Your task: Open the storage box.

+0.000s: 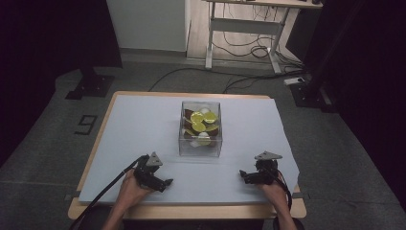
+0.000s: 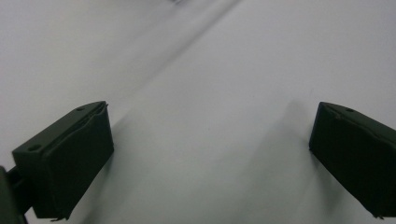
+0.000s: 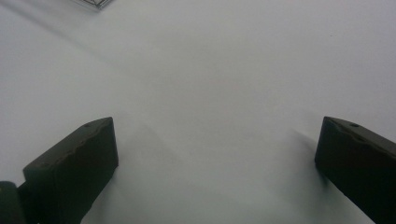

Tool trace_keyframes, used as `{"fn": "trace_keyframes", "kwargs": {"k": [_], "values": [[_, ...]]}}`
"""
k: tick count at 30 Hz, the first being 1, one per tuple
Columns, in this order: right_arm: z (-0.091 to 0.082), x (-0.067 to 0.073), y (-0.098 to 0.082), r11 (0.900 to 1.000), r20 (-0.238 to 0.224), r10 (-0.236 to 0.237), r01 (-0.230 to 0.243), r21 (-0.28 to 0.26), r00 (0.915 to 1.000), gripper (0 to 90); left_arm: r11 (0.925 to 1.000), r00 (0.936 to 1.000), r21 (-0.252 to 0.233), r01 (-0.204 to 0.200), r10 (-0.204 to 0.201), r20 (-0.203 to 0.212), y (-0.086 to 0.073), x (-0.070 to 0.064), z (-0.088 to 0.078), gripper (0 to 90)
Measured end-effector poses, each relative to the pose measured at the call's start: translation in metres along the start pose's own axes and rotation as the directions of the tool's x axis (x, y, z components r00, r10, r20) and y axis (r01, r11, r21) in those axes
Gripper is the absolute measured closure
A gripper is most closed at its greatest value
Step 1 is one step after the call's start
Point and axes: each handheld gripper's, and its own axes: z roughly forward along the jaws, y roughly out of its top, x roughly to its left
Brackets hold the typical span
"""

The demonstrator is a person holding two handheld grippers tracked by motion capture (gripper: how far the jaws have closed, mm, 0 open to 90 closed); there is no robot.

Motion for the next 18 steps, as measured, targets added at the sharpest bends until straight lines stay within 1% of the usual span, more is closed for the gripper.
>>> {"fn": "trace_keyframes", "kwargs": {"k": [7,13,16,18], "values": [[0.0000,0.0002,0.0006,1.000,0.001,0.000,0.000,0.004,1.0000,0.0,1.0000,1.0000,0.001,0.000,0.000,0.000,0.0001,-0.0001,-0.0001,0.0],[-0.0008,0.0013,0.0028,1.000,0.005,-0.003,0.002,0.022,1.0000,0.7,1.0000,1.0000,0.000,0.005,-0.005,0.000,0.0007,0.0001,-0.0003,0.0],[-0.0018,0.0020,0.0033,1.000,-0.006,-0.005,0.006,0.025,1.0000,1.7,0.9999,0.9999,0.003,0.010,-0.010,-0.002,0.0017,0.0002,-0.0011,0.6],[-0.0028,0.0027,0.0037,1.000,-0.022,-0.005,0.005,0.026,0.9997,2.8,0.9999,0.9999,0.002,0.017,-0.017,0.000,0.0024,0.0009,-0.0020,2.4]]}}
